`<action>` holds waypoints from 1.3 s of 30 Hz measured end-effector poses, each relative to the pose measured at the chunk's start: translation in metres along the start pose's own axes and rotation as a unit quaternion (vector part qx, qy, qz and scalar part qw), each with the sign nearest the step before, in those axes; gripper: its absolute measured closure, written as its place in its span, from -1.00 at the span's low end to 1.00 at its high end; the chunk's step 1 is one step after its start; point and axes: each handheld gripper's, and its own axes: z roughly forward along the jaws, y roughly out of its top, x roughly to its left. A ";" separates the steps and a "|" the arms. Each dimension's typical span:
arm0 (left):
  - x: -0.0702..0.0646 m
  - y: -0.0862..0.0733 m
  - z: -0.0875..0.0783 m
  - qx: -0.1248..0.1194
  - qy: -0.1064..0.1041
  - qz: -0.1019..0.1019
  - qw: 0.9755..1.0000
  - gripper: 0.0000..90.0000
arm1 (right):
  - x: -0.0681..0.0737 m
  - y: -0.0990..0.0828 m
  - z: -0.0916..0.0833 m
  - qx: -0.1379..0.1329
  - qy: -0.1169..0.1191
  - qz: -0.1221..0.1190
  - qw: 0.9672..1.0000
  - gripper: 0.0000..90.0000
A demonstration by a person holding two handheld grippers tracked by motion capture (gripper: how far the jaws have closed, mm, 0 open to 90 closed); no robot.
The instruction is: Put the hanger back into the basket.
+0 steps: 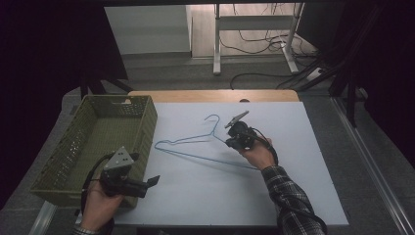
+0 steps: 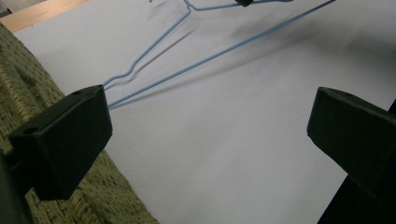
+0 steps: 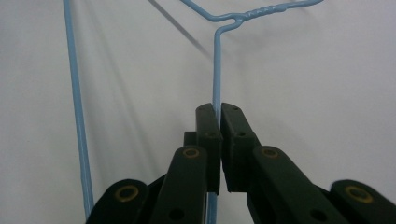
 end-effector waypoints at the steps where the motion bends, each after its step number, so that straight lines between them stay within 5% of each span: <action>1: -0.001 0.001 0.001 -0.003 -0.010 -0.005 1.000 -1.00 | 0.001 0.000 -0.001 -0.001 0.000 0.000 1.000 0.93; 12: -0.012 0.045 0.033 0.016 -0.037 -0.002 0.999 -1.00 | 0.003 -0.001 -0.008 -0.010 -0.005 0.000 1.000 0.93; 20: -0.013 0.087 0.080 0.037 -0.036 -0.019 0.998 -1.00 | 0.004 -0.002 -0.008 -0.011 -0.005 -0.001 1.000 0.93; 28: 0.006 0.111 0.124 0.041 -0.022 -0.044 0.998 -0.99 | 0.006 -0.001 -0.008 -0.014 -0.009 -0.005 1.000 0.93; 39: 0.034 0.127 0.190 0.056 -0.030 -0.059 0.996 -0.91 | 0.008 0.000 -0.009 -0.019 -0.009 -0.008 1.000 0.93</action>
